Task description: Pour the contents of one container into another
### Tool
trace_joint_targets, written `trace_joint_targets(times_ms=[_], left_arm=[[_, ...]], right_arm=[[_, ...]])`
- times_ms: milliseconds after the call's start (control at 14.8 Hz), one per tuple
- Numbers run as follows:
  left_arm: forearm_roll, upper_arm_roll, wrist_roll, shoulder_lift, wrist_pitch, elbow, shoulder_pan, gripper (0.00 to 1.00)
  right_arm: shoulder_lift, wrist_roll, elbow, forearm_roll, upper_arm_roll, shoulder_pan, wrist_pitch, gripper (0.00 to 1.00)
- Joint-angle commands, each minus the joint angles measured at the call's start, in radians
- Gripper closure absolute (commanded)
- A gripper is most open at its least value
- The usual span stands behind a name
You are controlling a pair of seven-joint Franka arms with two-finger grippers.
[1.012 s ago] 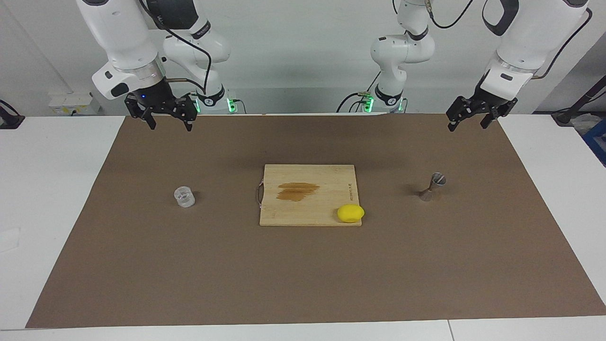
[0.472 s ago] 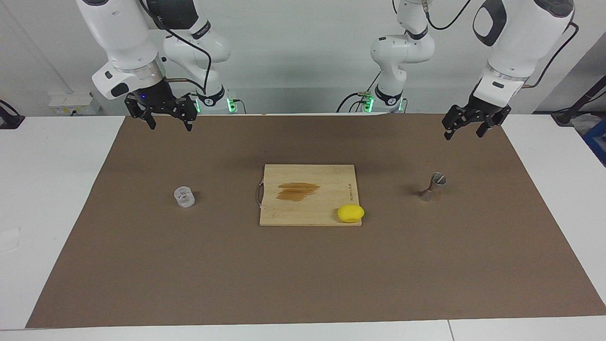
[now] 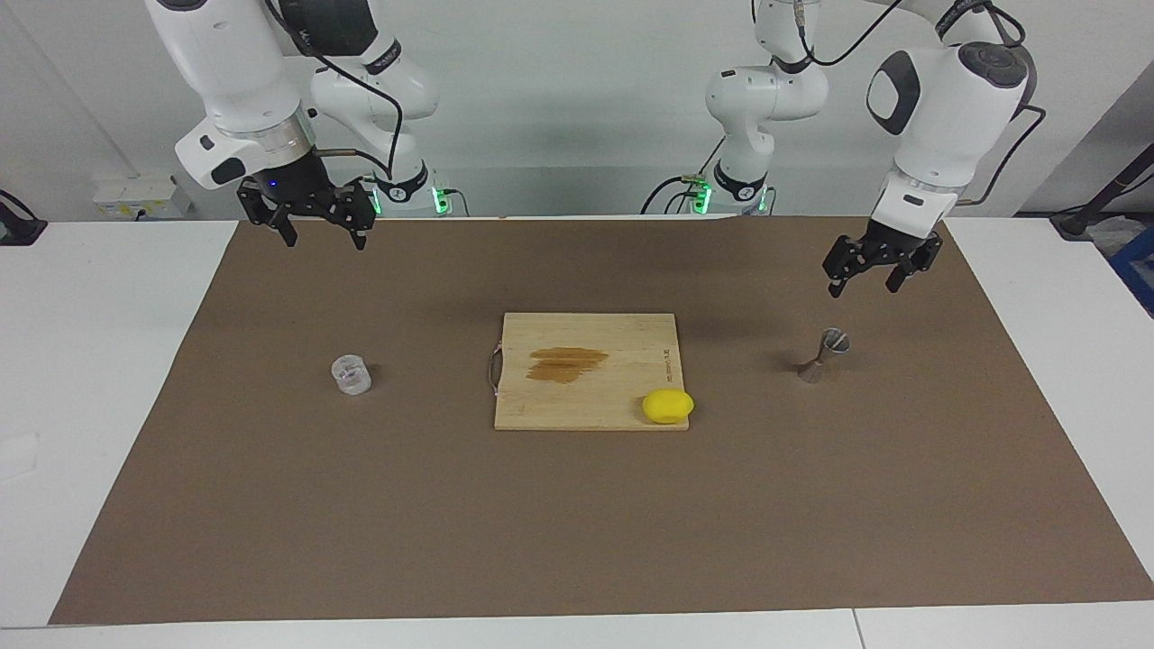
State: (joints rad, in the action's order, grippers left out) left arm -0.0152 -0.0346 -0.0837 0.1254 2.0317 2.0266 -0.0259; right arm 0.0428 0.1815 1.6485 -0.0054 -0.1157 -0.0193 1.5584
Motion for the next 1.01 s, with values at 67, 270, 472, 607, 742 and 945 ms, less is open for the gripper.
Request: trace_joint_targets(times_ms=[67, 270, 472, 607, 742, 945], left_arm=[[0.018, 0.009, -0.024, 0.010, 0.073, 0.057, -0.009, 0.00], [0.020, 0.009, -0.022, 0.007, 0.067, 0.050, -0.019, 0.00], [0.020, 0.009, -0.019, 0.007, 0.067, 0.050, -0.017, 0.00], [0.020, 0.009, -0.019, 0.007, 0.068, 0.050, -0.017, 0.00], [0.020, 0.009, -0.018, 0.008, 0.067, 0.046, -0.026, 0.00], [0.020, 0.009, -0.008, 0.005, 0.028, 0.024, -0.015, 0.00]], right_arm=[[0.014, 0.010, 0.016, 0.004, -0.004, -0.010, 0.003, 0.00], [0.014, 0.010, 0.016, 0.004, -0.004, -0.010, 0.003, 0.00], [0.014, 0.010, 0.016, 0.004, -0.004, -0.010, 0.003, 0.00], [0.014, 0.010, 0.016, 0.004, -0.004, -0.010, 0.003, 0.00], [0.014, 0.010, 0.016, 0.004, -0.004, -0.010, 0.003, 0.00], [0.014, 0.010, 0.016, 0.004, -0.004, -0.010, 0.003, 0.00]])
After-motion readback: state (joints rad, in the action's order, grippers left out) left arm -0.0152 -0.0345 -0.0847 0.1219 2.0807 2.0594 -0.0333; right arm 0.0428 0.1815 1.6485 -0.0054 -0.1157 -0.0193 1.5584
